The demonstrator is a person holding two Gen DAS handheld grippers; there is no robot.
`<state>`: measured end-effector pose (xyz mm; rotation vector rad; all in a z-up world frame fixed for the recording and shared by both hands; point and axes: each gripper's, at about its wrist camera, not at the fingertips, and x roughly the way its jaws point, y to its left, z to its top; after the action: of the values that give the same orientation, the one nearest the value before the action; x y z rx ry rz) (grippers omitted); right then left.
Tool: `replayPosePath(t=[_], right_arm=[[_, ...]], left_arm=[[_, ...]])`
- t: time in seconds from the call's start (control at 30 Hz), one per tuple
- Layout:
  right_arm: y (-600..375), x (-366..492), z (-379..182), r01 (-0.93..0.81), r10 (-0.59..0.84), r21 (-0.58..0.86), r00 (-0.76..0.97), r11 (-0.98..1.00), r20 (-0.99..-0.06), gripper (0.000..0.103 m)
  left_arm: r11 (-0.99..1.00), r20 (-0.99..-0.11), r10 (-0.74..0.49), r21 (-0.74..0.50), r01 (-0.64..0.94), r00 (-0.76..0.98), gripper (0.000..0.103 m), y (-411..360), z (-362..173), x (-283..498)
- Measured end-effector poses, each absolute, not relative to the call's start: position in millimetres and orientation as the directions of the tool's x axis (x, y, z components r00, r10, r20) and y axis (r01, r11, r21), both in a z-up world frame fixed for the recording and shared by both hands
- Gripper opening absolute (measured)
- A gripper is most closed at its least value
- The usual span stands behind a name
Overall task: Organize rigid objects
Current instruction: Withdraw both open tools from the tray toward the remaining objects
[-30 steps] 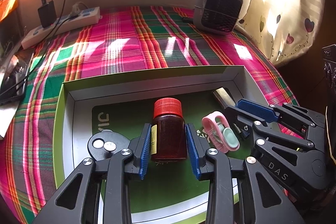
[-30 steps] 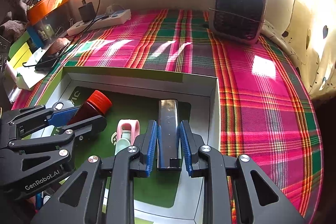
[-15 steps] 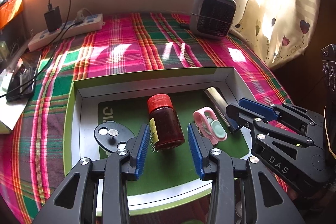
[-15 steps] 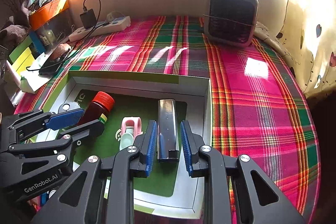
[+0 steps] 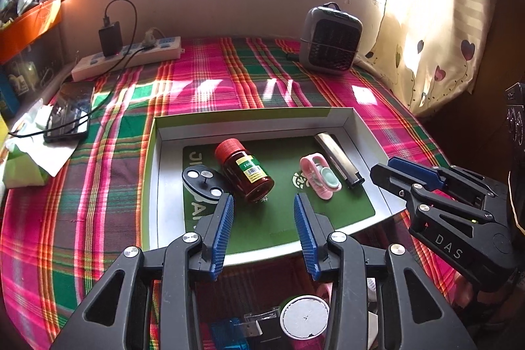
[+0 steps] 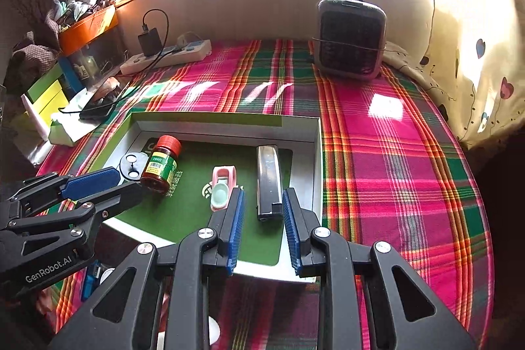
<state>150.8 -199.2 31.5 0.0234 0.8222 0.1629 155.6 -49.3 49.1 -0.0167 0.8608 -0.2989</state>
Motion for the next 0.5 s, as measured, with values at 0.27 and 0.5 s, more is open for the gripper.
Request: replayPosePath(t=[0.27,0.5], right_arm=[[-197.7,124.9,36.0,-0.140,0.164,0.093,0.683,0.986,-0.711,0.026],[-198.3,103.4,36.9,-0.130,0.163,0.101,0.693,0.986,-0.702,0.030]], left_arm=[[0.961,-0.738,-0.262,-0.137,0.242,0.622,0.038,-42.7,51.9,128.5],[0.962,-0.730,-0.256,-0.130,0.239,0.634,0.038,-38.5,53.2,106.5]])
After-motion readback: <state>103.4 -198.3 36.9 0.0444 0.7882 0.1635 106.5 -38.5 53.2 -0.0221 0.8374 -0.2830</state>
